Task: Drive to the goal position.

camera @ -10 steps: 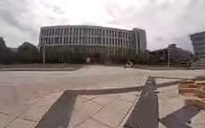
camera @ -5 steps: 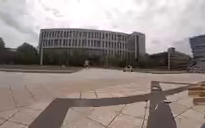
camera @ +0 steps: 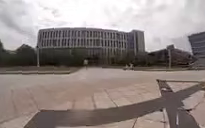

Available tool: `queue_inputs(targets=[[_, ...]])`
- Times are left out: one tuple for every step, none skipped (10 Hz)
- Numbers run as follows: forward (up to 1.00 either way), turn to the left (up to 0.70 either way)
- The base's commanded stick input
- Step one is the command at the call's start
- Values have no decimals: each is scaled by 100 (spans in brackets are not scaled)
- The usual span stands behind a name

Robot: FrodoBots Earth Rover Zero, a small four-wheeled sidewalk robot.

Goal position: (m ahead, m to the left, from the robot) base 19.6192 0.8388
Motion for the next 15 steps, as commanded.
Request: queue_inputs(targets=[[100,0],[100,0],[100,0],[100,0],[100,0],[100,0],[100,0],[100,0],[100,0],[100,0],[100,0],[100,0],[100,0],[100,0],[100,0]])
